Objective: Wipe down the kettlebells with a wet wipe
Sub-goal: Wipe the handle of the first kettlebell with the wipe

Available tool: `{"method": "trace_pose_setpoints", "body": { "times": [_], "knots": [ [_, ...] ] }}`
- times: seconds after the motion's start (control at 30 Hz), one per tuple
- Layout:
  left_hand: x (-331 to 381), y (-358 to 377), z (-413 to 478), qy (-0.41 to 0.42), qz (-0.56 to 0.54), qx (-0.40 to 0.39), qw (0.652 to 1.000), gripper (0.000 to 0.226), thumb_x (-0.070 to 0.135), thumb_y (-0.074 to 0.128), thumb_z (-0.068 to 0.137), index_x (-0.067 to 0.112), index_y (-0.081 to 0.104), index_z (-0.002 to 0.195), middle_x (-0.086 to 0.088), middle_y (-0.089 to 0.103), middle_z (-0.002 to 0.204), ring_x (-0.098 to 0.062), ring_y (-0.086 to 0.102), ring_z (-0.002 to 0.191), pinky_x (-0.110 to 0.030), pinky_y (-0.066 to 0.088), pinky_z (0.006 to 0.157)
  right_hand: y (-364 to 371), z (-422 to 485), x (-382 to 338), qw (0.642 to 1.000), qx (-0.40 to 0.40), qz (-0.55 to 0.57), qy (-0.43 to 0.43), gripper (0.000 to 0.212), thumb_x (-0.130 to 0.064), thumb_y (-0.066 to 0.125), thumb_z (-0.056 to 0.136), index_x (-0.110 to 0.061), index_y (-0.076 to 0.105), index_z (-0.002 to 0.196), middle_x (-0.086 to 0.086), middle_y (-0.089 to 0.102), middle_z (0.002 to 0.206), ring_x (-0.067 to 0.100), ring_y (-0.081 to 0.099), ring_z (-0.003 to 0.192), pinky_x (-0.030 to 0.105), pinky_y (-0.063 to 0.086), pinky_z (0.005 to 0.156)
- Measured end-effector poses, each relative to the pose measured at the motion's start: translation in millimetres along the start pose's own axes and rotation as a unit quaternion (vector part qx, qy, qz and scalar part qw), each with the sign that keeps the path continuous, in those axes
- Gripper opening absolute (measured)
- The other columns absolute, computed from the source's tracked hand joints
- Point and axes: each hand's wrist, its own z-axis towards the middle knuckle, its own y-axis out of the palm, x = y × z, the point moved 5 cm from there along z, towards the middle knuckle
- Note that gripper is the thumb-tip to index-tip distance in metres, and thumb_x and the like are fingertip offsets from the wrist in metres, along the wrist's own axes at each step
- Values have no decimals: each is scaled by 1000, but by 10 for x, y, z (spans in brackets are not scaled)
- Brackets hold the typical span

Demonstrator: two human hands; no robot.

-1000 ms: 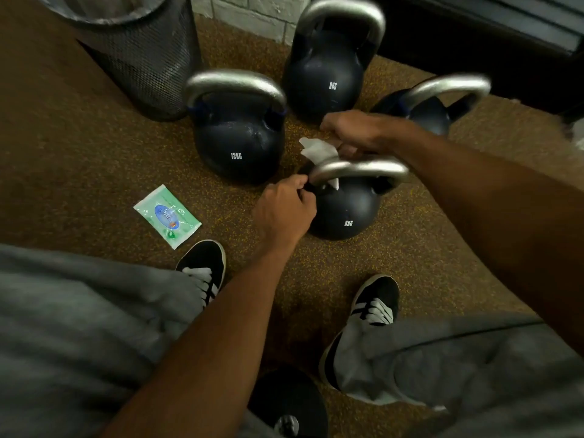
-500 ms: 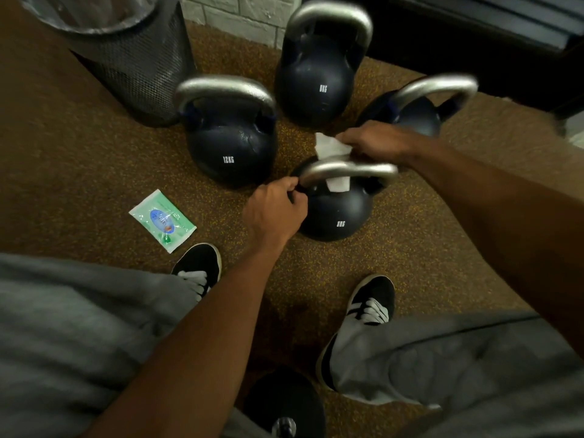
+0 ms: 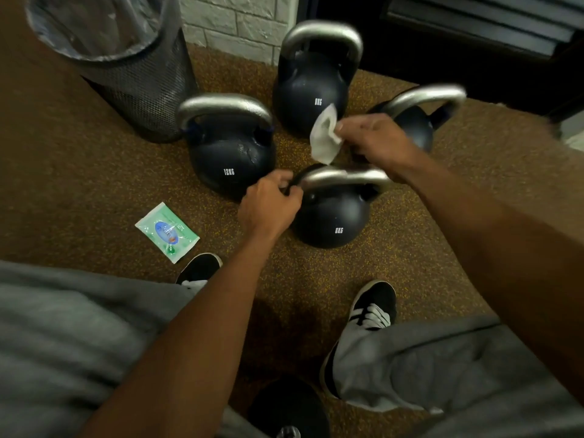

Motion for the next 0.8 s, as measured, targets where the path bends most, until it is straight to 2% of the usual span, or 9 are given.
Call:
{"method": "trace_pose_setpoints", "body": {
  "times": [0.03,0.1,0.2,0.33,0.43,0.47,0.6,0.67,0.8],
  "knots": [
    [53,-54,29,-10,-74,-8,997,45,34,63,94,34,58,139,11,70,125,-11,63,114,-36,51,97,-23,-63,-37,995,18,100,14,20,-29,59,100,-17,75,97,1,72,84,10,62,76,28,47,72],
    [227,-157,42,-26,-240,-44,969,49,30,62,95,33,55,143,9,70,120,-11,64,111,-41,52,100,-25,-234,-85,962,22,266,54,17,-24,57,101,-12,69,99,-4,71,72,10,65,67,26,50,62],
    [531,-269,14,-26,-359,-127,924,46,30,58,99,32,53,145,4,67,126,-14,65,112,-33,52,87,31,-474,-26,929,9,357,92,16,-21,53,103,-10,64,106,-1,73,73,14,68,69,27,55,63],
    [764,-258,-48,4,-347,-171,922,28,38,65,96,34,68,124,2,73,118,-17,69,110,-37,57,91,79,-619,107,922,24,366,121,23,-26,56,101,-10,66,115,6,72,89,19,68,79,32,52,71],
    [784,-202,-88,19,-336,-161,928,15,29,69,96,29,73,110,4,76,105,-10,72,96,-30,61,78,103,-652,149,920,27,372,124,30,-32,54,102,-11,64,121,9,72,96,20,68,83,33,54,73],
    [771,-186,-94,14,-341,-153,927,13,25,70,95,26,73,108,4,77,101,-9,73,92,-32,61,77,107,-663,161,918,23,375,127,36,-38,52,103,-12,64,124,11,72,100,21,68,84,33,55,73],
    [738,-182,-149,-29,-345,-146,927,8,22,73,93,25,74,100,3,78,97,-17,73,96,-52,56,95,144,-760,140,923,-31,357,137,66,-68,42,95,-17,62,132,12,73,112,20,68,87,35,54,78],
    [787,-221,-200,-36,-338,-155,928,8,23,75,91,23,74,98,3,78,95,-17,73,94,-53,55,98,133,-812,94,934,-26,335,122,58,-63,53,94,-19,63,130,9,73,113,20,68,89,34,55,78],
    [1002,-320,-300,-40,-320,-185,928,15,33,76,90,24,75,102,2,79,99,-16,73,99,-47,59,94,5,-881,-5,942,40,320,93,31,-26,66,97,-15,62,126,8,72,110,20,66,87,27,56,67]
  ]
}}
